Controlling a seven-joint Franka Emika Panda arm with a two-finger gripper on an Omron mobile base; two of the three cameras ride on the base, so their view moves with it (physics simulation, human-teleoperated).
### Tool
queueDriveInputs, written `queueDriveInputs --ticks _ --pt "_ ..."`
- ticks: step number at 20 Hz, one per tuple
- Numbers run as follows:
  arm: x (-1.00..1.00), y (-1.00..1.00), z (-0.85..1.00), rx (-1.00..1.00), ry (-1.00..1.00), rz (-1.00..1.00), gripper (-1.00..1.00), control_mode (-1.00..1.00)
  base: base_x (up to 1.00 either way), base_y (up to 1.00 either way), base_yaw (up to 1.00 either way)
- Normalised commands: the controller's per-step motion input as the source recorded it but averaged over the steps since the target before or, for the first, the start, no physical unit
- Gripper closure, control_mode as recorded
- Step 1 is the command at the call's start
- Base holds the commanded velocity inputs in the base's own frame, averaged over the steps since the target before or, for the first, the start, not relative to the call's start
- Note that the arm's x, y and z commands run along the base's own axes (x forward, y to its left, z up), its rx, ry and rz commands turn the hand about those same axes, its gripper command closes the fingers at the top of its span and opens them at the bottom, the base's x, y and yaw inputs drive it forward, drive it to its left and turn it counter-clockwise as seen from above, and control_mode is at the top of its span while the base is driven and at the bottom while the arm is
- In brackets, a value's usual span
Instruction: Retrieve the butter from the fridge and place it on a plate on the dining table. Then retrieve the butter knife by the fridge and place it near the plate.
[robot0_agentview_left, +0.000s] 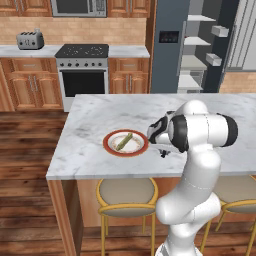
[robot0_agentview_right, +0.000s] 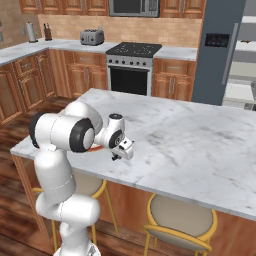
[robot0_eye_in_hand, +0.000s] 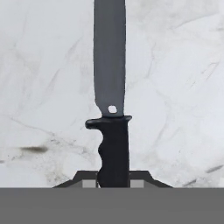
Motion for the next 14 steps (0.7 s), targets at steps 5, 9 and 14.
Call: queueDriveInputs --ticks 5,9,14 --pt "0.15 0.00 -0.05 0.00 0.00 0.00 1.00 -1.00 0.00 0.00 0.00" --pt "0.12 0.01 0.00 0.00 0.00 0.00 1.00 -1.00 0.00 0.00 0.00" --pt "0.19 0.12 -0.05 0.00 0.00 0.00 1.00 -1.00 0.00 0.00 0.00"
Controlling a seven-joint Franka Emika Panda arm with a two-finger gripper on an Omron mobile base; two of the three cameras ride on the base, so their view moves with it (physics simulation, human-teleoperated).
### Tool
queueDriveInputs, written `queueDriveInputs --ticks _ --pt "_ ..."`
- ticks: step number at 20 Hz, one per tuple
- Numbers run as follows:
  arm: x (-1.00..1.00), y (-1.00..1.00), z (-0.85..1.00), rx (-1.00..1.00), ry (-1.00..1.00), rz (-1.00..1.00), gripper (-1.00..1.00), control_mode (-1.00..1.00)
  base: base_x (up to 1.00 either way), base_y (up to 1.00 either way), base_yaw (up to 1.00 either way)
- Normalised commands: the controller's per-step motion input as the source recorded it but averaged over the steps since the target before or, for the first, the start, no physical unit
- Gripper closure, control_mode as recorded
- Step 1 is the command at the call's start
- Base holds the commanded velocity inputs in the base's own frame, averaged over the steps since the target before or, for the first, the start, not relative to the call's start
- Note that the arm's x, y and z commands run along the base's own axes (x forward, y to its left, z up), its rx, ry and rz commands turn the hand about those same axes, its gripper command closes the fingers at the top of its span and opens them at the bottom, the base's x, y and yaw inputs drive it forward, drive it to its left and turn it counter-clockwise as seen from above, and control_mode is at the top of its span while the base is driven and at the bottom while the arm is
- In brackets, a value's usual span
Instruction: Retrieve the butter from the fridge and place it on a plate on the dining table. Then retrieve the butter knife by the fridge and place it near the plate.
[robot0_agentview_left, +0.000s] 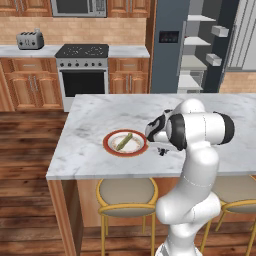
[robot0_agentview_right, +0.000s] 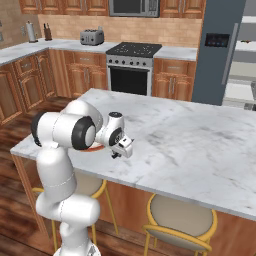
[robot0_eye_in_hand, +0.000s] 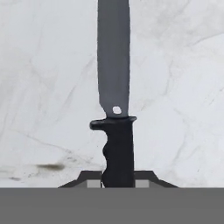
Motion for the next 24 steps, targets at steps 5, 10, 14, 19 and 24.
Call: queueDriveInputs --ticks 5,10,14,19,24 --pt "0.14 0.16 -0.18 0.04 0.00 0.00 -1.00 -1.00 0.00 0.00 0.00" --pt "0.00 0.00 -0.08 0.02 0.00 0.00 -1.00 -1.00 0.00 0.00 0.00" --pt "0.00 0.00 0.01 0.00 0.00 0.00 -1.00 -1.00 0.00 0.00 0.00" --pt "-0.08 -0.02 0.39 -0.10 0.00 0.00 -1.00 -1.00 0.00 0.00 0.00" --pt "-0.36 -0.06 0.76 -0.01 0.00 0.00 -1.00 -1.00 0.00 0.00 0.00"
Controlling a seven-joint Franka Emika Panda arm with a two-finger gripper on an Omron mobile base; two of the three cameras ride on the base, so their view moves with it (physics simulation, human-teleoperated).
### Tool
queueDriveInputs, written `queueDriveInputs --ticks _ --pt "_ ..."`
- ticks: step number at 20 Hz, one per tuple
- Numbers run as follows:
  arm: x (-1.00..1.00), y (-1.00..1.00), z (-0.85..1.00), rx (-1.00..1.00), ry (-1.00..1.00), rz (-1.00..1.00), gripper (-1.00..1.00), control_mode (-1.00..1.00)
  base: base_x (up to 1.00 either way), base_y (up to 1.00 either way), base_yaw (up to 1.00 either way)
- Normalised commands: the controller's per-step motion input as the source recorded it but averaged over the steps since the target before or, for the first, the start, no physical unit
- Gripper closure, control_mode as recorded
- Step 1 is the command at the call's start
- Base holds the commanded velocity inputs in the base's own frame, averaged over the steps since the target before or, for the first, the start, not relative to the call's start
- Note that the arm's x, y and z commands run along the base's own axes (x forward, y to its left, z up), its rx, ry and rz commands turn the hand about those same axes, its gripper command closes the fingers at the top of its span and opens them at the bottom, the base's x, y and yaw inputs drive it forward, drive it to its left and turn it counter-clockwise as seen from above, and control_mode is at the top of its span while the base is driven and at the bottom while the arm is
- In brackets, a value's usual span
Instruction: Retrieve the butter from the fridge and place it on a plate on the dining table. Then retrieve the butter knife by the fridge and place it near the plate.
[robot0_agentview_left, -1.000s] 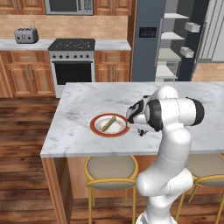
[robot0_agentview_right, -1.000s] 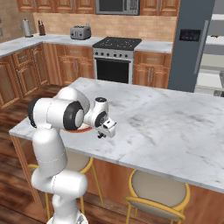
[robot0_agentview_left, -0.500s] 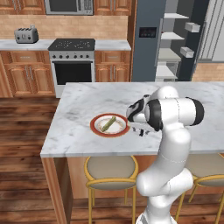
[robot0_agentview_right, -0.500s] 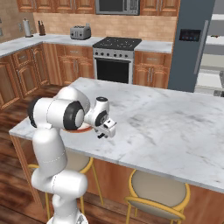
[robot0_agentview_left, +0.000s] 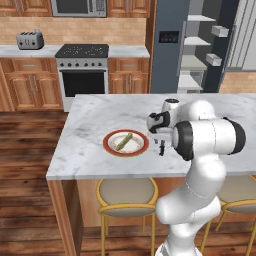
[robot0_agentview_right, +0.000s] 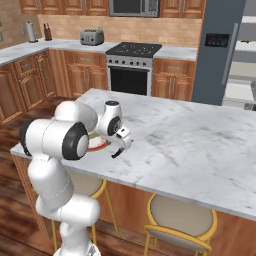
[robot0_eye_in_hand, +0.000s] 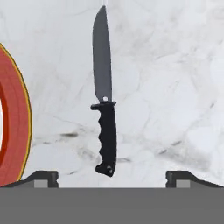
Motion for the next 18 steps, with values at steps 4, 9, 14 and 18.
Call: queueDriveInputs --ticks 4,9,14,18 --pt "-0.52 0.00 0.91 0.00 0.00 0.00 -1.00 -1.00 0.00 0.00 0.00" --pt "-0.58 0.06 1.00 -0.02 -0.02 0.03 -1.00 -1.00 0.00 0.00 0.00" --pt "-0.55 0.01 0.98 0.00 0.00 0.07 -1.00 -1.00 0.00 0.00 0.00" --pt "-0.36 0.09 0.60 0.00 0.02 0.04 -1.00 -1.00 0.00 0.00 0.00"
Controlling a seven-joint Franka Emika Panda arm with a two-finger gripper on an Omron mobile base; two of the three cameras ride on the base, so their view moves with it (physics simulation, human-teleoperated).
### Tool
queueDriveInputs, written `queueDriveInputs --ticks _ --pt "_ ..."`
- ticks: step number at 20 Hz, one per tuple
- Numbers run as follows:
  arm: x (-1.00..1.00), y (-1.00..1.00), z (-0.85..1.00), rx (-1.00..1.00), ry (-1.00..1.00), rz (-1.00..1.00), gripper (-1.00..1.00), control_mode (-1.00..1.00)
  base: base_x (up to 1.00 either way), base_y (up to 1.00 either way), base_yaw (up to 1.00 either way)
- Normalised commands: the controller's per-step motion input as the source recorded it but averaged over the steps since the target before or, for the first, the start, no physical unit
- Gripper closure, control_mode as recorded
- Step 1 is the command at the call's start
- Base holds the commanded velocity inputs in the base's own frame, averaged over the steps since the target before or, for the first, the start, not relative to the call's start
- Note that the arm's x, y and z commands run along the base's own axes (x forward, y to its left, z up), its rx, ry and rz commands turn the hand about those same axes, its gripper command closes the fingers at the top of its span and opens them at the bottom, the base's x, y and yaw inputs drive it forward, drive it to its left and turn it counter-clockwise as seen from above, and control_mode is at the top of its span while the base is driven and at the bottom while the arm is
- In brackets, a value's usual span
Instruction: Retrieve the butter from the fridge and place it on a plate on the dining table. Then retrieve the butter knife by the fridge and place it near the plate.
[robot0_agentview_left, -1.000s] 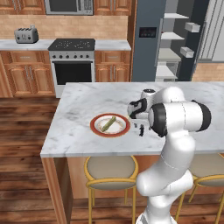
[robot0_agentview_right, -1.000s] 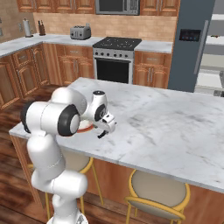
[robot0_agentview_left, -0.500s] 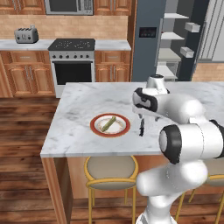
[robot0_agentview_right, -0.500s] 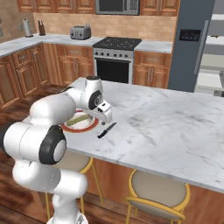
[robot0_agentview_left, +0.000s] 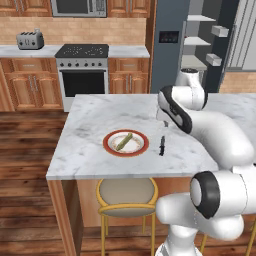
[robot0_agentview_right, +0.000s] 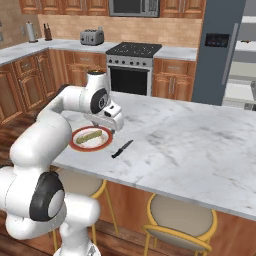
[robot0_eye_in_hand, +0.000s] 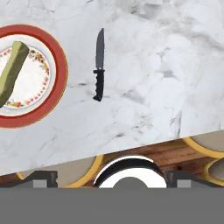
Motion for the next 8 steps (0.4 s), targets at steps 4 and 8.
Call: queueDriveInputs --ticks 4,8 --pt "-0.34 0.28 0.64 -0.01 0.10 0.00 -1.00 -1.00 0.00 0.00 0.00" --pt "-0.42 0.40 0.51 -0.07 0.11 0.00 -1.00 -1.00 0.00 0.00 0.00"
